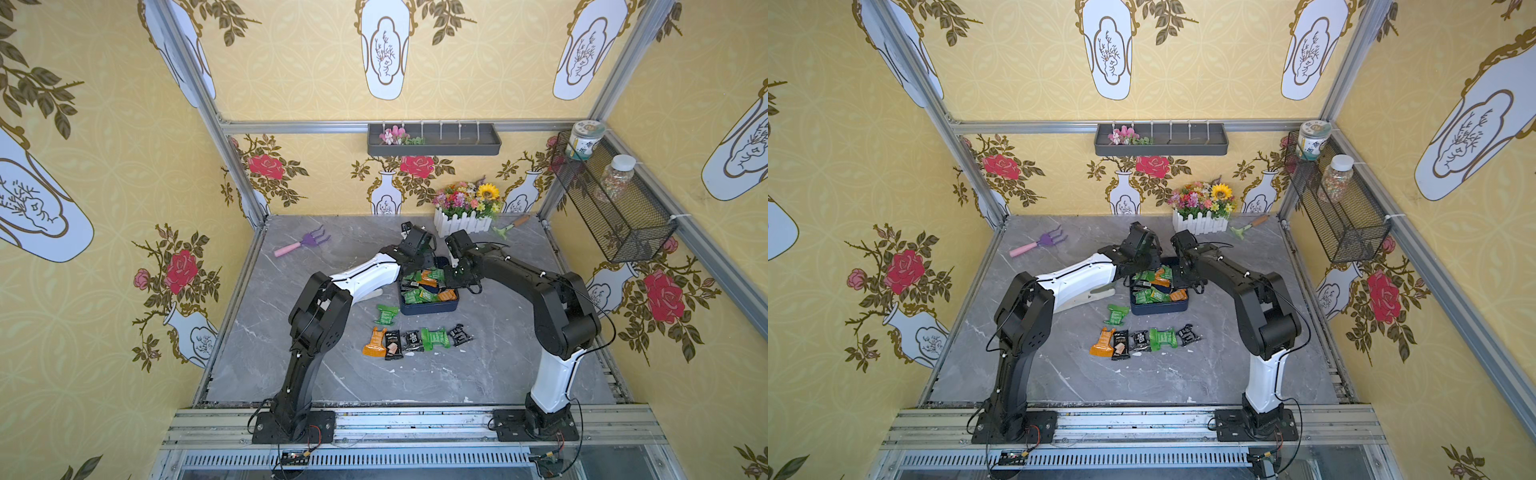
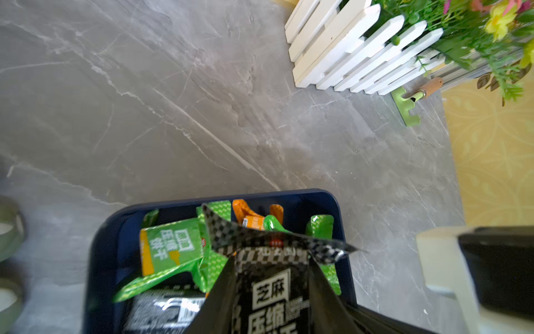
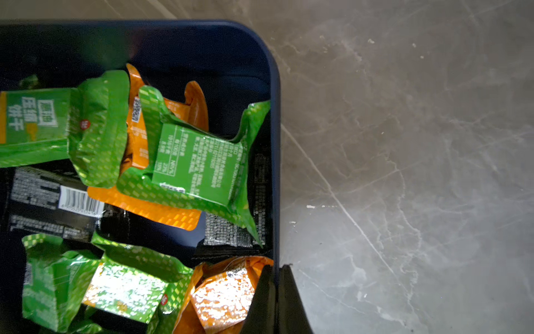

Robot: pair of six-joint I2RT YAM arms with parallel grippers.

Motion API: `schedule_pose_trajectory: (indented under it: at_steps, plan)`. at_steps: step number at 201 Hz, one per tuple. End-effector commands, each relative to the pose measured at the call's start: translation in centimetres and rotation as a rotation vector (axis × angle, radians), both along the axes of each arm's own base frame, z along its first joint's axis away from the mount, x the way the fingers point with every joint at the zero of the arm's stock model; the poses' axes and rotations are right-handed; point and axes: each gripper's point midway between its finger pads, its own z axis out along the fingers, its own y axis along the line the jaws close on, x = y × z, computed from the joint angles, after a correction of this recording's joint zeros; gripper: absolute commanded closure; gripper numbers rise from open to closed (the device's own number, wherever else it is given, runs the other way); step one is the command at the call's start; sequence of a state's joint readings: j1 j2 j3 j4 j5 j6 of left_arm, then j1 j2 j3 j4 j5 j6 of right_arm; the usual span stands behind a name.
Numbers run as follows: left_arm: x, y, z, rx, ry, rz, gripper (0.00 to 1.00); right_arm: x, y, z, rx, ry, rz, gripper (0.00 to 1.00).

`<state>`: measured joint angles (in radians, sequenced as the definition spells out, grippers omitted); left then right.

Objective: Take the cookies out of the storage box
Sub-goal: Pick up the cookie from the storage box, then place the cookie at the center of the board.

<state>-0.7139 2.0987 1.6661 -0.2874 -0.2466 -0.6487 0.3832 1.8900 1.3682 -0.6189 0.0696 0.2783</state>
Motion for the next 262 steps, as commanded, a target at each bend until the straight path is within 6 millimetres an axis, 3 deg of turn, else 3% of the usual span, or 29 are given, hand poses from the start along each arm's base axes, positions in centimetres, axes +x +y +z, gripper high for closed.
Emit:
schedule_pose_trajectory:
  at_steps: [1, 35, 72, 124, 169, 196, 262]
  plan:
    - [-0.5, 0.5, 0.8, -0.011, -0.015, 0.001, 0.79, 0.7, -0.4, 0.7, -0.009, -0.033, -0.001, 0.93]
    - [-3.5, 2.9, 1.3, 0.005, -0.011, 0.021, 0.8, 0.6, -1.0, 0.6, -0.028, -0.028, 0.001, 0.93]
    - [-8.0, 5.5, 0.6, 0.052, 0.023, 0.03, 0.8, 0.7, -0.9, 0.7, -0.022, -0.028, 0.003, 0.91]
    - [-14.4, 9.8, -1.7, 0.117, 0.115, 0.104, 0.81, 0.9, -0.4, 1.2, 0.025, -0.041, -0.006, 0.59]
    - [-18.1, 13.4, -4.2, 0.186, 0.182, 0.167, 0.8, 1.0, 0.0, 2.0, 0.066, -0.056, -0.007, 0.49]
    - [-18.1, 15.7, -4.8, 0.215, 0.15, 0.199, 0.8, 0.8, -0.1, 3.2, 0.076, -0.084, -0.017, 0.45]
    - [-15.9, 17.5, -7.4, 0.256, 0.162, 0.168, 0.81, 0.2, 0.0, 5.4, 0.104, -0.126, -0.033, 0.44]
